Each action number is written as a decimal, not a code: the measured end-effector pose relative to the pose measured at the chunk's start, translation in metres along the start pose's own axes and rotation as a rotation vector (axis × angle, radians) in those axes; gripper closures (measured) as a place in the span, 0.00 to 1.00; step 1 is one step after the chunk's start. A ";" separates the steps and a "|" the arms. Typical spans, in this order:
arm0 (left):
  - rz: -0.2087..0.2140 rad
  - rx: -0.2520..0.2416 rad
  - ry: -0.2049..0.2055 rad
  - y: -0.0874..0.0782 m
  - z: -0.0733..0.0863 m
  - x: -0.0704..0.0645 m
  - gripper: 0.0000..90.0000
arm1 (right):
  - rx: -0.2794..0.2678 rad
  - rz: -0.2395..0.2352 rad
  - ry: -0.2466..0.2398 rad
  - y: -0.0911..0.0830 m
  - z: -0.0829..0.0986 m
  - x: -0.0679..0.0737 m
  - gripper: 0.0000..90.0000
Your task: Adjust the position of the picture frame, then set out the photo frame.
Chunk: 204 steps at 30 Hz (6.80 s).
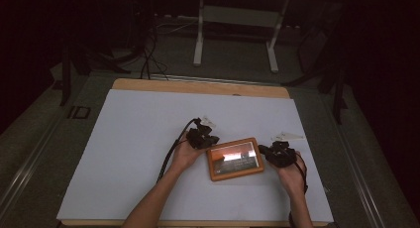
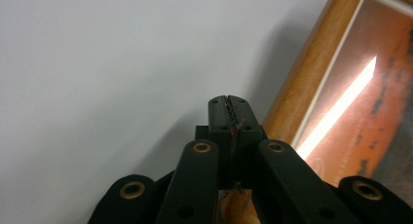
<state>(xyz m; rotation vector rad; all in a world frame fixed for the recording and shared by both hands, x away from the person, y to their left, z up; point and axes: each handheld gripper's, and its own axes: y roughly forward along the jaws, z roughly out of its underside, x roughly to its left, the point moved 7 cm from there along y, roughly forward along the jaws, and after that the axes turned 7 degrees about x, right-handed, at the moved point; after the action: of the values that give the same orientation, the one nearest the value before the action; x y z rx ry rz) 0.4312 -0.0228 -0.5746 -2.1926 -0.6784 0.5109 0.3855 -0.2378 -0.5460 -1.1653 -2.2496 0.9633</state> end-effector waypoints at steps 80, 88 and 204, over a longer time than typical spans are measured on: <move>0.234 -0.053 -0.118 -0.029 0.037 -0.080 0.36 | 0.021 -0.250 0.059 -0.018 0.033 0.037 0.35; 0.274 -0.016 -0.149 -0.020 0.043 -0.083 0.39 | 0.076 -0.306 0.075 -0.013 0.046 0.044 0.36; -0.057 -0.255 -0.246 -0.135 0.119 -0.012 0.53 | -0.093 -0.135 -0.138 0.033 -0.057 0.110 0.79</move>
<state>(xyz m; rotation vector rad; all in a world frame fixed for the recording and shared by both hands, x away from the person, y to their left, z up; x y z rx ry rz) 0.3152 0.1121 -0.5435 -2.3604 -0.9808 0.7054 0.3783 -0.1115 -0.5266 -0.9961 -2.4718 0.9194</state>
